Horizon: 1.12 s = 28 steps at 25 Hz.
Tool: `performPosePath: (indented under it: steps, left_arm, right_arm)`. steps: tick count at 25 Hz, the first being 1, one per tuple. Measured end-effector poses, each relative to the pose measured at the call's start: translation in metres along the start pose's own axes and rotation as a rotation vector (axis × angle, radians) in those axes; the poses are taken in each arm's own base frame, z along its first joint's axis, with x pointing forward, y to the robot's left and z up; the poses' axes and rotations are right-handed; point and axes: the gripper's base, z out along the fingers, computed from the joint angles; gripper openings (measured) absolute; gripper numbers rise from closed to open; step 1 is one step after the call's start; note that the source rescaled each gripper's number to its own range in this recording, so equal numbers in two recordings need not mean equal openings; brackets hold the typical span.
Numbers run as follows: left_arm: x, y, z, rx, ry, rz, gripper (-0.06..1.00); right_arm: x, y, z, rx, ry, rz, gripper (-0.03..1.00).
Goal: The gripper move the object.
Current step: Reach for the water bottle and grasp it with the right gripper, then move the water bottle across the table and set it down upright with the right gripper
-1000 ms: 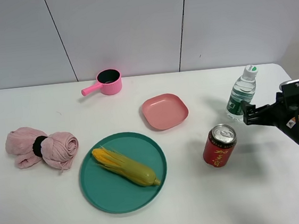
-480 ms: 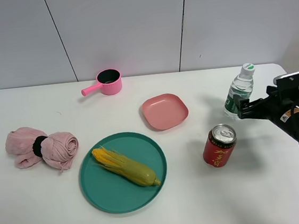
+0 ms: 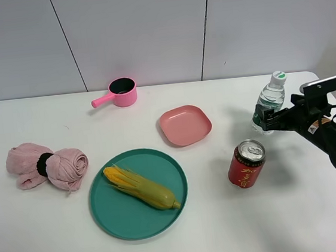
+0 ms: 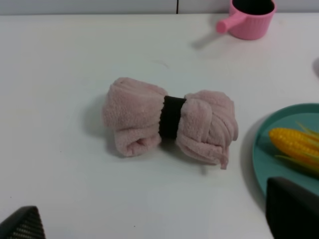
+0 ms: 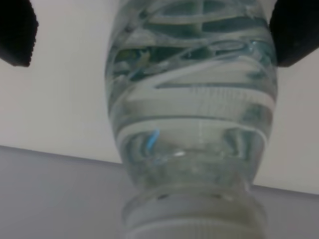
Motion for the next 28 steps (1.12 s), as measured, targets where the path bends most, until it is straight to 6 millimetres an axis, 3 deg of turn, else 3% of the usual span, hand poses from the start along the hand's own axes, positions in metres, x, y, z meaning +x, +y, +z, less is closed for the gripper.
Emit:
performPosePath:
  steps: [5,8,10,13,23,28]
  left_arm:
    - [0.000,0.000,0.000,0.000,0.000,0.000,1.00]
    - [0.000,0.000,0.000,0.000,0.000,0.000,1.00]
    - [0.000,0.000,0.000,0.000,0.000,0.000,1.00]
    - [0.000,0.000,0.000,0.000,0.000,0.000,1.00]
    - [0.000,0.000,0.000,0.000,0.000,0.000,1.00]
    - [0.000,0.000,0.000,0.000,0.000,0.000,1.00]
  right_arm:
    - [-0.002,-0.001,0.002,0.000,-0.008,-0.002,0.98]
    - [-0.002,0.000,0.002,-0.003,-0.008,0.002,0.85]
    - [-0.002,0.001,0.002,-0.019,-0.008,0.014,0.63]
    - [-0.002,0.003,0.002,-0.040,-0.011,0.048,0.03]
    - [-0.007,0.002,0.000,-0.031,-0.001,0.084,0.00]
    - [-0.034,0.001,-0.007,-0.027,-0.065,0.055,0.00]
